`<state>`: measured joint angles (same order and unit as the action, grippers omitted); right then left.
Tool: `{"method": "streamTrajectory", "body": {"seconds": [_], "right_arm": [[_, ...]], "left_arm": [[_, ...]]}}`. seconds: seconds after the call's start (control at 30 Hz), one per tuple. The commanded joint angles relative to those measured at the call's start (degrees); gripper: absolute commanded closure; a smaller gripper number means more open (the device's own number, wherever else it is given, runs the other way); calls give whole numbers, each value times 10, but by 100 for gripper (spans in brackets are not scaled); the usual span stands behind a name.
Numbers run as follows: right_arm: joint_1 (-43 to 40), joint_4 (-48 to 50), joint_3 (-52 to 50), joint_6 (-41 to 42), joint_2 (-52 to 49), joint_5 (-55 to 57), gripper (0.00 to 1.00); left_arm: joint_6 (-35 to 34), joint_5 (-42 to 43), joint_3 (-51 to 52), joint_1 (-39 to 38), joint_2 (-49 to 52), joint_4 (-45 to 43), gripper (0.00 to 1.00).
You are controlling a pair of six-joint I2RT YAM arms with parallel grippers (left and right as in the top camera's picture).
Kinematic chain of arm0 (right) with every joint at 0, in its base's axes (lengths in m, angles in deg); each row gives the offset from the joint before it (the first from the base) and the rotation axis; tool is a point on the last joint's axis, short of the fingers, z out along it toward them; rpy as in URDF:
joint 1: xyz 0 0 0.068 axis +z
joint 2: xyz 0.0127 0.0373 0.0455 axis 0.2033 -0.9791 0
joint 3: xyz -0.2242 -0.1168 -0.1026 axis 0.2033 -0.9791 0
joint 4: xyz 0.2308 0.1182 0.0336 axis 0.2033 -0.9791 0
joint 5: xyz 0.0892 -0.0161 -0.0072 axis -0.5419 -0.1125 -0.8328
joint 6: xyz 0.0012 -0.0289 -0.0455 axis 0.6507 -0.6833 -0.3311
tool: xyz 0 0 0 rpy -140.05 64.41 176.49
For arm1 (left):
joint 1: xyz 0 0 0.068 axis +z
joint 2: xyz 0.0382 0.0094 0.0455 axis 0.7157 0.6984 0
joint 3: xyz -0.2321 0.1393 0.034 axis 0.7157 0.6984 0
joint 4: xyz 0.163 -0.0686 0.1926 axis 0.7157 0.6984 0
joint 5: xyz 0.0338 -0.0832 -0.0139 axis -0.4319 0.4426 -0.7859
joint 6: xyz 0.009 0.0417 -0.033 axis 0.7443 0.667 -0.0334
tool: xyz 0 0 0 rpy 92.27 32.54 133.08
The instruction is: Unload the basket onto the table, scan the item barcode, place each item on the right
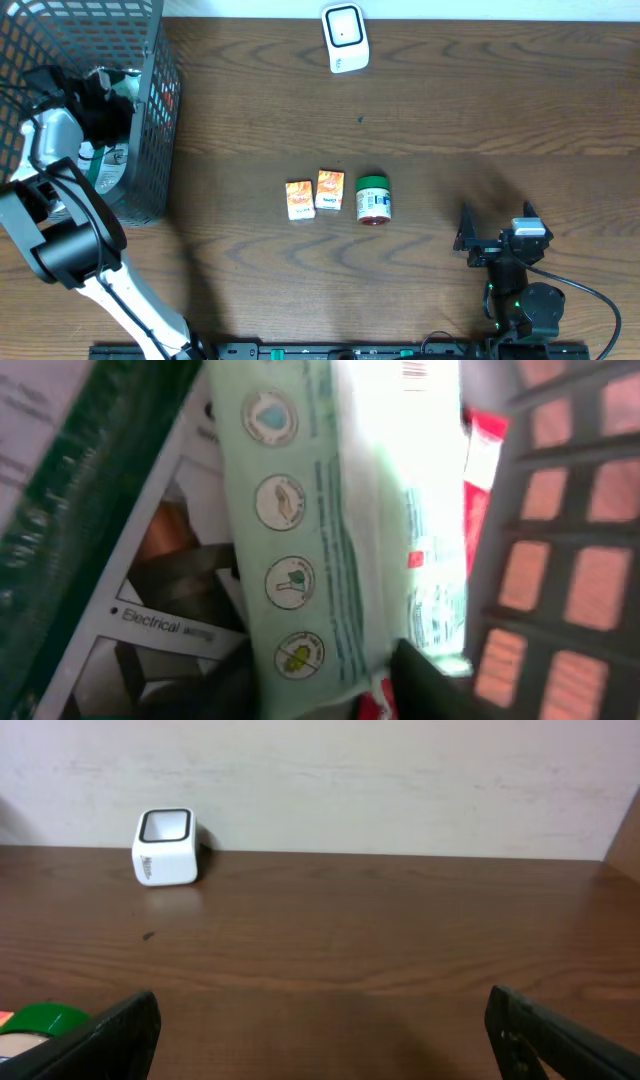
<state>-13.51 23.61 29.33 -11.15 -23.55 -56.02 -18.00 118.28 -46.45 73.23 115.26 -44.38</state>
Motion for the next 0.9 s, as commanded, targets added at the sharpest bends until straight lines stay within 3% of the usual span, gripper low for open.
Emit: {"method": "streamTrajectory", "body": {"seconds": [0.0,0.1,0.37,0.87], "right_arm": [[7,-2,0,4,3,3,1],[7,-2,0,4,3,3,1],[7,-2,-1,4,3,3,1],[7,-2,-1,4,3,3,1]], "left_arm": [[3,-9,4,-1,11,-5,71],[2,-5,0,-1,7,-12,92],[-31,-6,-23,0,-71,-15,92],[-117,-94,-23,0,-396,2,92]]}}
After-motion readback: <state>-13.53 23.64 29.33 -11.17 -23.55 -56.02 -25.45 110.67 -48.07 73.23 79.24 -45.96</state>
